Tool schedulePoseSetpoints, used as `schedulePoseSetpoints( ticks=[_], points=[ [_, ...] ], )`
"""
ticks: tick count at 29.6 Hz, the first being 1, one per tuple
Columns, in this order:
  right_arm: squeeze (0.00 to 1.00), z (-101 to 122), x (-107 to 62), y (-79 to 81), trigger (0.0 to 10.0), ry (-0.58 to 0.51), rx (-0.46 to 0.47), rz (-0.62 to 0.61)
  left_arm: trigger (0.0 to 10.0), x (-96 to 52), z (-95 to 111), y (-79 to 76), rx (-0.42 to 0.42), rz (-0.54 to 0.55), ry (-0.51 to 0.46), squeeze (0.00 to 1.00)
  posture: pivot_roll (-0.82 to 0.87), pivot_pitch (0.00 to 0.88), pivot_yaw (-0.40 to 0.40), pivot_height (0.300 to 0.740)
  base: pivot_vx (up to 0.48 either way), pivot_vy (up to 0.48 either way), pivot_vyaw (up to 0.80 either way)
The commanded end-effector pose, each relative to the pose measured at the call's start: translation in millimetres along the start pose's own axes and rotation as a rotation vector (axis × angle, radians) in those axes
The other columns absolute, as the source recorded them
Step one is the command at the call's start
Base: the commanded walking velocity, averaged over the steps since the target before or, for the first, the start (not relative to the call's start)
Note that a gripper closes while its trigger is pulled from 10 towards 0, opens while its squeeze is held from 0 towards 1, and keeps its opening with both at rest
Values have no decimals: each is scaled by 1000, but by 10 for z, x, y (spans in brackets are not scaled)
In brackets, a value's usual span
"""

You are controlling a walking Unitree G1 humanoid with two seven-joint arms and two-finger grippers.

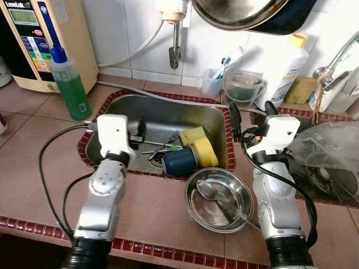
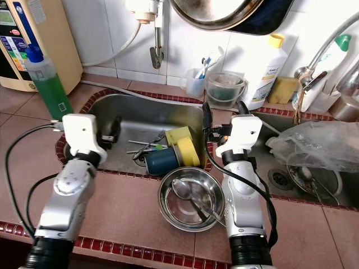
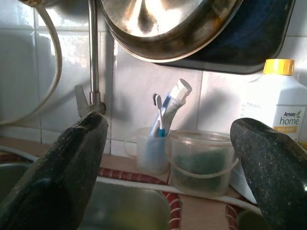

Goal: Kitchen organization

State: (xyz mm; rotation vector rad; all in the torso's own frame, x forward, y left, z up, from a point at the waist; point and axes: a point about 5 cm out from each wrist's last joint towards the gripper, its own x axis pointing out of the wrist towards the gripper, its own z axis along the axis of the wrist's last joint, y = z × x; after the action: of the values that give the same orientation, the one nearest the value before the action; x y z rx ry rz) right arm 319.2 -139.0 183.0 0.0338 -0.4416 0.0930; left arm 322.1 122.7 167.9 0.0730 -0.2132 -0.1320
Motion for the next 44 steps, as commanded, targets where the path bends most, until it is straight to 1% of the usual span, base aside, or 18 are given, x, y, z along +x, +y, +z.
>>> schedulePoseSetpoints(
  ticks=[1, 2, 4, 6, 8, 10, 13, 14, 18, 20, 31, 38, 44],
  points=[
    [0, 25, -14, 22, 10000, 0, 0, 8, 10000, 47, 61, -33, 6, -23, -29, 0, 3, 58, -38, 740, 0, 0, 0],
    [0, 32, -29, 37, 10000, 2, -16, 6, 10000, 64, 75, -21, 11, -18, -34, 0, -1, 62, -31, 740, 0, 0, 0],
    [0, 15, -63, 36, 10000, 16, -27, -9, 10000, 67, 78, 13, -31, 1, -26, 0, -10, 65, -21, 740, 0, 0, 0],
    [0, 5, -96, 27, 10000, 23, -28, -35, 10000, 47, 71, 50, -54, 16, -18, 0, -17, 67, -10, 740, 0, 0, 0],
    [0, 1, -119, 30, 10000, 26, -33, -40, 10000, 16, 74, 52, -84, -12, -22, 0, -18, 69, -5, 740, 0, 0, 0],
    [0, -16, -151, 41, 10000, 36, -30, -53, 10000, -40, 68, 91, -69, 10, -37, 0, -14, 72, -2, 740, 0, 0, 0],
    [0, -32, -168, 71, 10000, 45, -29, -49, 10000, -88, 49, 105, -85, 11, -32, 0, -10, 73, -2, 740, 0, 0, 0],
    [0, -38, -167, 96, 10000, 52, -21, -46, 10000, -132, 44, 98, -86, 5, -36, 0, -4, 75, -5, 740, 0, 0, 0],
    [0, -44, -159, 119, 10000, 57, -20, -39, 10000, -172, 27, 83, -88, -3, -28, 0, 1, 76, -8, 740, 0, 0, 0],
    [0, -56, -152, 135, 10000, 61, -22, -32, 10000, -192, 25, 72, -75, -14, -25, 0, 6, 73, -10, 740, 0, 0, 0],
    [0, -84, -160, 170, 10000, 75, -22, -15, 10000, -223, 37, 72, -76, -24, -23, 0, 9, 76, -11, 740, 0, 0, 0],
    [0, -103, -160, 175, 10000, 83, -26, -8, 10000, -225, 42, 79, -78, -38, -25, 0, 5, 60, -16, 740, 0, 0, 0],
    [0, -103, -150, 180, 10000, 79, -29, 1, 10000, -221, 46, 76, -82, -44, -27, 0, 5, 49, -17, 740, -274, 0, 0]
  ],
)
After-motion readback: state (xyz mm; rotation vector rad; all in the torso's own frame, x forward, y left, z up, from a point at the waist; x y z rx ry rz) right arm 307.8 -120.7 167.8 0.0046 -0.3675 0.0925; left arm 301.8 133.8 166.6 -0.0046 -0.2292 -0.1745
